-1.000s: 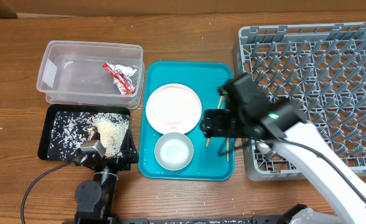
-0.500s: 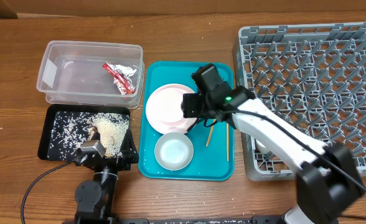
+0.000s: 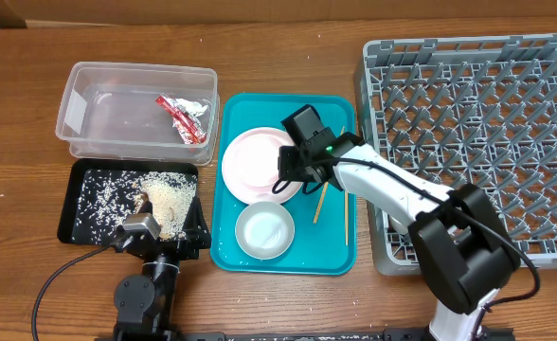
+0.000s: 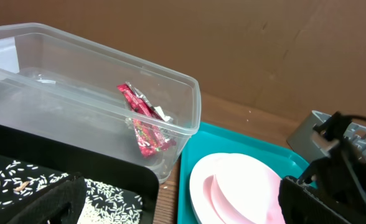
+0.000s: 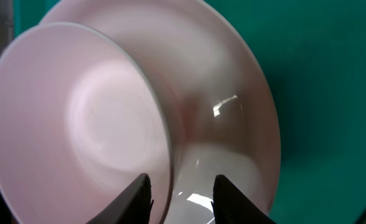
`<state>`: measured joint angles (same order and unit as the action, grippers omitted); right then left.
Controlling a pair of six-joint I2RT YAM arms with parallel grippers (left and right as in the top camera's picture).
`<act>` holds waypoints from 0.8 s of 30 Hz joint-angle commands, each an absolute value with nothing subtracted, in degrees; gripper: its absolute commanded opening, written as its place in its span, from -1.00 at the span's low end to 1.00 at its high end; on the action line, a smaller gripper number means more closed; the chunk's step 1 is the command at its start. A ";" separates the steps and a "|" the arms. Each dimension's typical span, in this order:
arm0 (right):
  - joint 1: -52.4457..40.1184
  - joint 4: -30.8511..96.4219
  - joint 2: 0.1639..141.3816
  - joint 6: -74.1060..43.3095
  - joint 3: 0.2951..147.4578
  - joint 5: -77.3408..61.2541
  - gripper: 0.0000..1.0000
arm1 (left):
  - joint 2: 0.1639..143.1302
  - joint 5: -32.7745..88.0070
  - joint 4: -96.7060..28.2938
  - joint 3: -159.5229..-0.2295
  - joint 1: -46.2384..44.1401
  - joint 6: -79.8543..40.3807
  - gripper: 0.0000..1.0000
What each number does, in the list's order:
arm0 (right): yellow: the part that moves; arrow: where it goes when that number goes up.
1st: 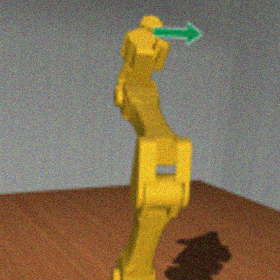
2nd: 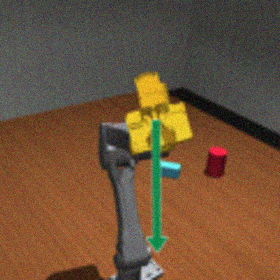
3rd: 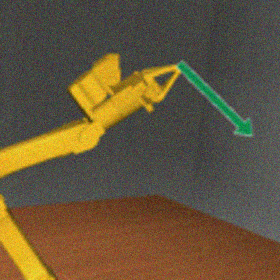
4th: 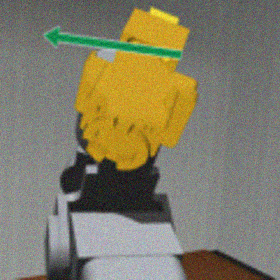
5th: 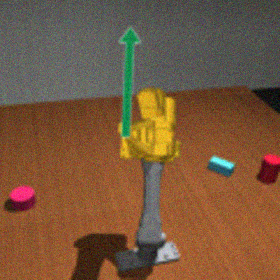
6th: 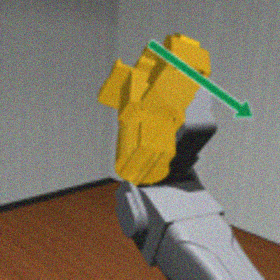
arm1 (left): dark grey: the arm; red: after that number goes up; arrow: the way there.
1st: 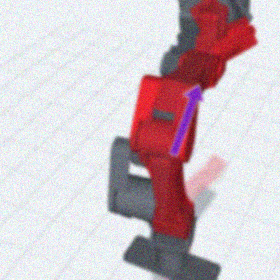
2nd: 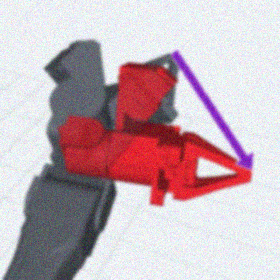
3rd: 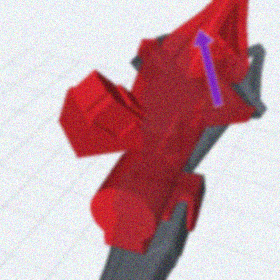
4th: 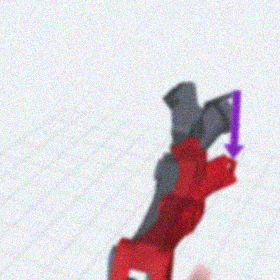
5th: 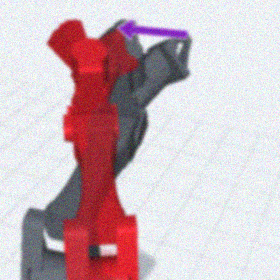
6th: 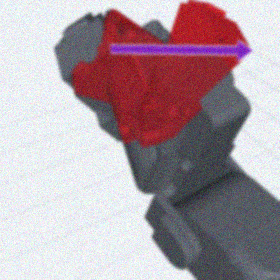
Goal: Sort waste into correct bins and load items into the dishwasher
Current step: 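Reach the right gripper to the pink plate and grasp its edge, then lift the pink plate and carry it into the dish rack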
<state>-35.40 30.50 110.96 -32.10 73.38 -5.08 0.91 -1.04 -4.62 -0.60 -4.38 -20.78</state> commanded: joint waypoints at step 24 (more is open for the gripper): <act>-31.22 55.61 80.62 -42.44 78.39 63.92 -0.92 | 0.25 -0.49 -4.34 -0.27 -4.10 -19.49 1.00</act>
